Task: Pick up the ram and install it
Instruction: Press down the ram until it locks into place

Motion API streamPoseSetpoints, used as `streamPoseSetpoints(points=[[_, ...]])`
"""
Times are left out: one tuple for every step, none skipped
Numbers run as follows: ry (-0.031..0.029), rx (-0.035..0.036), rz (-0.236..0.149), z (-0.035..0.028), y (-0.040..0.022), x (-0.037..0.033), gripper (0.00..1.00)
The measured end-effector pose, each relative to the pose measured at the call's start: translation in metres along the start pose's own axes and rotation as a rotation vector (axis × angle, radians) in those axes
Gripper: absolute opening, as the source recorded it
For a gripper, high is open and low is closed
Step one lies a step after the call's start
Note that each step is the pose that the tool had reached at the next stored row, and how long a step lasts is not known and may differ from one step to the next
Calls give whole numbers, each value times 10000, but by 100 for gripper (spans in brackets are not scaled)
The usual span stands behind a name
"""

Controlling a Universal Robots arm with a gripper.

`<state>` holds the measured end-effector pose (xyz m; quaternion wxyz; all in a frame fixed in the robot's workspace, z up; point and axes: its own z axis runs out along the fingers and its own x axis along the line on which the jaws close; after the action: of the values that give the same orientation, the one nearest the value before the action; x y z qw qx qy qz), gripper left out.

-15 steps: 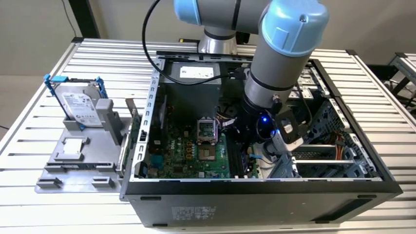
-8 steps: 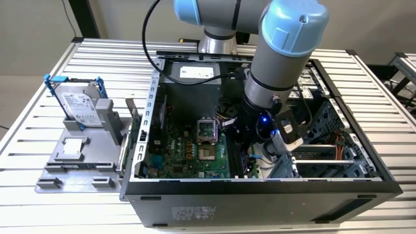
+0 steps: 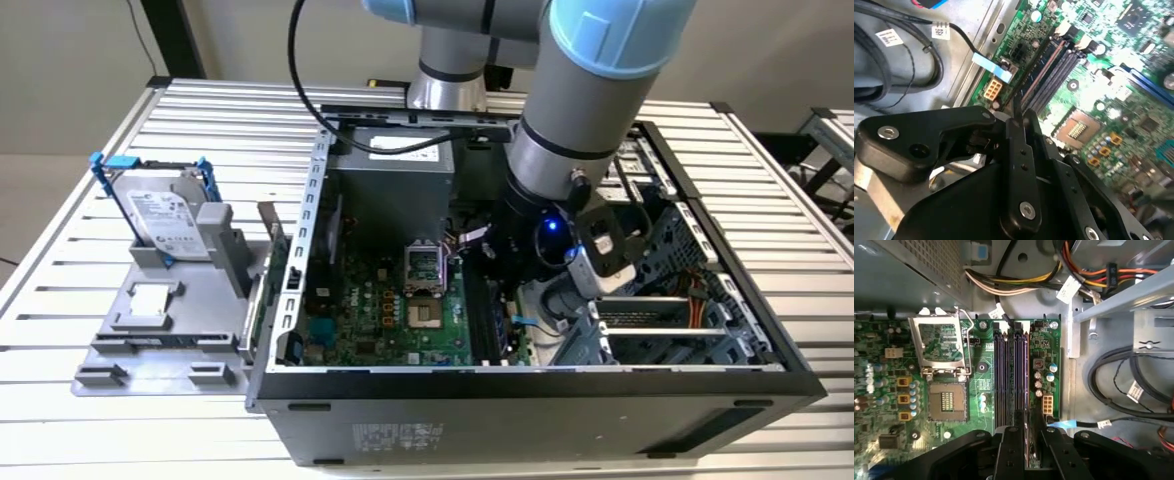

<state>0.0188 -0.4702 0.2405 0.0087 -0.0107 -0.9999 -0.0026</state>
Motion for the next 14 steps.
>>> streamPoseSetpoints(points=[[0, -2, 0, -3, 4, 0, 100], [0, -1, 0, -3, 4, 0, 0], [0, 2, -1, -3, 3, 0, 0], [0, 5, -1, -4, 3, 0, 0], [0, 7, 0, -4, 3, 0, 0], [0, 11, 0, -5, 3, 0, 0], [0, 12, 0, -5, 3, 0, 0], [0, 13, 0, -4, 3, 0, 0], [-1, 15, 0, -4, 3, 0, 0], [0, 17, 0, -4, 3, 0, 0], [-1, 18, 0, -4, 3, 0, 0], [-1, 20, 0, -4, 3, 0, 0], [-1, 22, 0, -4, 3, 0, 0], [-1, 24, 0, -4, 3, 0, 0]])
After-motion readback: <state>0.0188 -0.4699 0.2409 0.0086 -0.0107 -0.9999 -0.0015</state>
